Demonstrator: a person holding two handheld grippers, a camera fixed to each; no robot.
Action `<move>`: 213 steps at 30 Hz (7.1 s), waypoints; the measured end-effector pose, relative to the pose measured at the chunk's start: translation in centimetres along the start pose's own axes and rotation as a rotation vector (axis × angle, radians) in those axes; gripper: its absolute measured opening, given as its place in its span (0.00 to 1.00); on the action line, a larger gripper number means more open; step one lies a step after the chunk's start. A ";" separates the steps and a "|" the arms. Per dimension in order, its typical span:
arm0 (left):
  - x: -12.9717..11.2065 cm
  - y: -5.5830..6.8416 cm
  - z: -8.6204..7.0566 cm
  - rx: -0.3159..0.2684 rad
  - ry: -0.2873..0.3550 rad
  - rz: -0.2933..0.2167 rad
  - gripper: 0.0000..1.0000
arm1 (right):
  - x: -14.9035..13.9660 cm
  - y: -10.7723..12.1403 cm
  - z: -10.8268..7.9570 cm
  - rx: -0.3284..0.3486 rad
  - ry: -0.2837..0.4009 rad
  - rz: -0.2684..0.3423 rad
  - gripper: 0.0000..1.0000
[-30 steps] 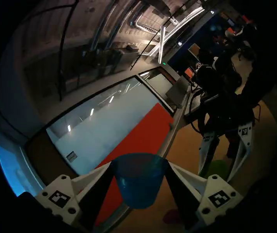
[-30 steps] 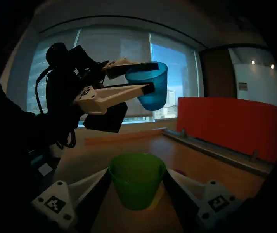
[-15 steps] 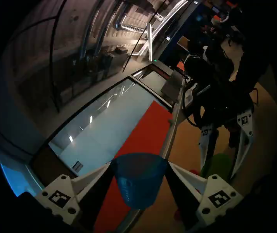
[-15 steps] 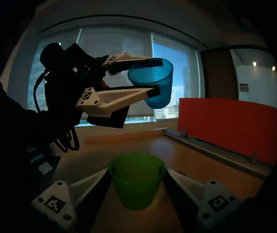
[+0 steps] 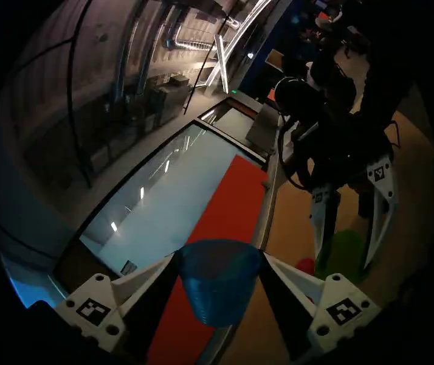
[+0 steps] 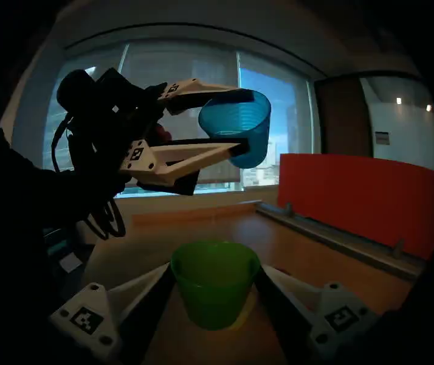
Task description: Pour water
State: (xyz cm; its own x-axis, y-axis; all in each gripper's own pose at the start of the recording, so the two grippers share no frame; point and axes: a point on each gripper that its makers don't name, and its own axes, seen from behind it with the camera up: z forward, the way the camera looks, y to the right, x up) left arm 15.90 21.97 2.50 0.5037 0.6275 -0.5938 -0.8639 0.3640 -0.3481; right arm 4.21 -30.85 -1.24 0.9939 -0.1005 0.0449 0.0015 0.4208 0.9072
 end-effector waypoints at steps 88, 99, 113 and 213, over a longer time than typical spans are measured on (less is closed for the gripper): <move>1.8 0.6 0.2 0.002 -0.001 0.223 0.88 | 0.5 0.6 -0.4 -0.013 0.015 -0.022 0.90; 2.3 0.3 0.2 0.003 -0.004 0.269 0.88 | 0.4 0.8 -0.6 -0.016 0.019 -0.021 0.90; 2.8 0.2 0.3 -0.005 -0.005 0.307 0.88 | 0.4 0.9 -0.7 -0.020 0.024 -0.021 0.90; 4.4 0.1 1.3 0.010 0.014 0.513 0.88 | 0.7 1.7 -0.8 -0.038 0.037 -0.030 0.90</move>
State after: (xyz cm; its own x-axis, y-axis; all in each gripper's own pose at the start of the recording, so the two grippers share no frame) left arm 18.08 25.68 0.80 0.0144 0.7181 -0.6958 -0.9998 0.0181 -0.0020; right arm 4.96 -29.48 -0.05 0.9967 -0.0805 0.0024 0.0344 0.4519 0.8914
